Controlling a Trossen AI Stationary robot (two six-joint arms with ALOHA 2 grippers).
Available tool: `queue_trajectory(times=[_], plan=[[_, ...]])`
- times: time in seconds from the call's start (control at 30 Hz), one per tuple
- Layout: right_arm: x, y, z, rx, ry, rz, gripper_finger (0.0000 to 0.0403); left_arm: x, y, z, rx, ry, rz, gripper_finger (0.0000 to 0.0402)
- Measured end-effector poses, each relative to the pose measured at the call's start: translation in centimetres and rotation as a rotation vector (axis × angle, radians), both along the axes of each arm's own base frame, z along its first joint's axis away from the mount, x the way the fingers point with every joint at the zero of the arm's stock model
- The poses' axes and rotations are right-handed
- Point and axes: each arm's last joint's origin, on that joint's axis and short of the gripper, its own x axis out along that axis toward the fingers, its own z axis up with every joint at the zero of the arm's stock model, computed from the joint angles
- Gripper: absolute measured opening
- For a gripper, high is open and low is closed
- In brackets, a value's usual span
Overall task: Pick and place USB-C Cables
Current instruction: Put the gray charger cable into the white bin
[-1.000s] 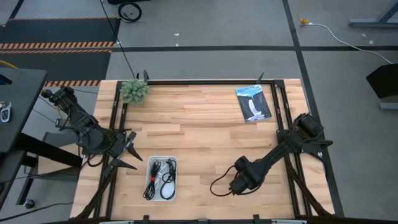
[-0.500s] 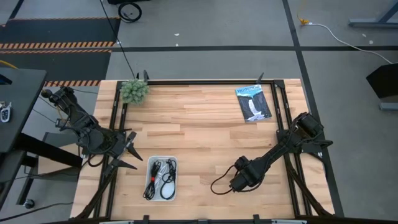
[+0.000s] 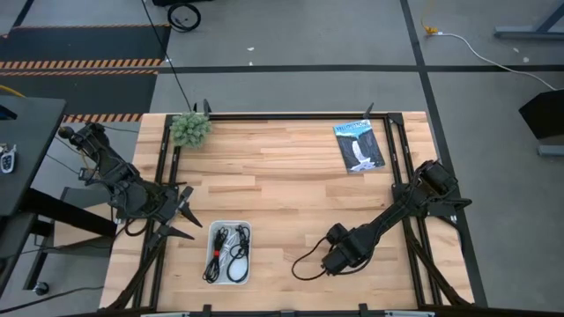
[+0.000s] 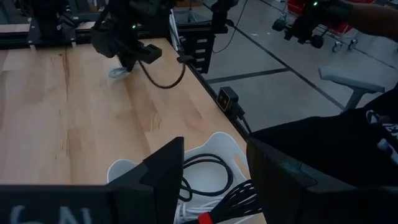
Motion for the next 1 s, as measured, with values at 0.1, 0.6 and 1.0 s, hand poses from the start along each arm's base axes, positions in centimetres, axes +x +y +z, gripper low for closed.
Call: queue_trajectory(times=[0.1, 0.6, 1.0], plan=[[1.3, 0.6, 1.1, -0.013, -0.118, 0.002, 0.0053, 0.0, 0.0, 0.0, 0.000, 0.000, 0.000, 0.0183], [8.1, 0.4, 4.2, -0.098, -0.810, 0.015, 0.0053, 0.0, 0.0, 0.0, 0.003, 0.003, 0.012, 0.0183], [11.5, -0.9, 7.1, -0.206, -1.173, 0.082, 0.0054, 0.0, 0.0, -0.1, 0.004, 0.004, 0.012, 0.0183]])
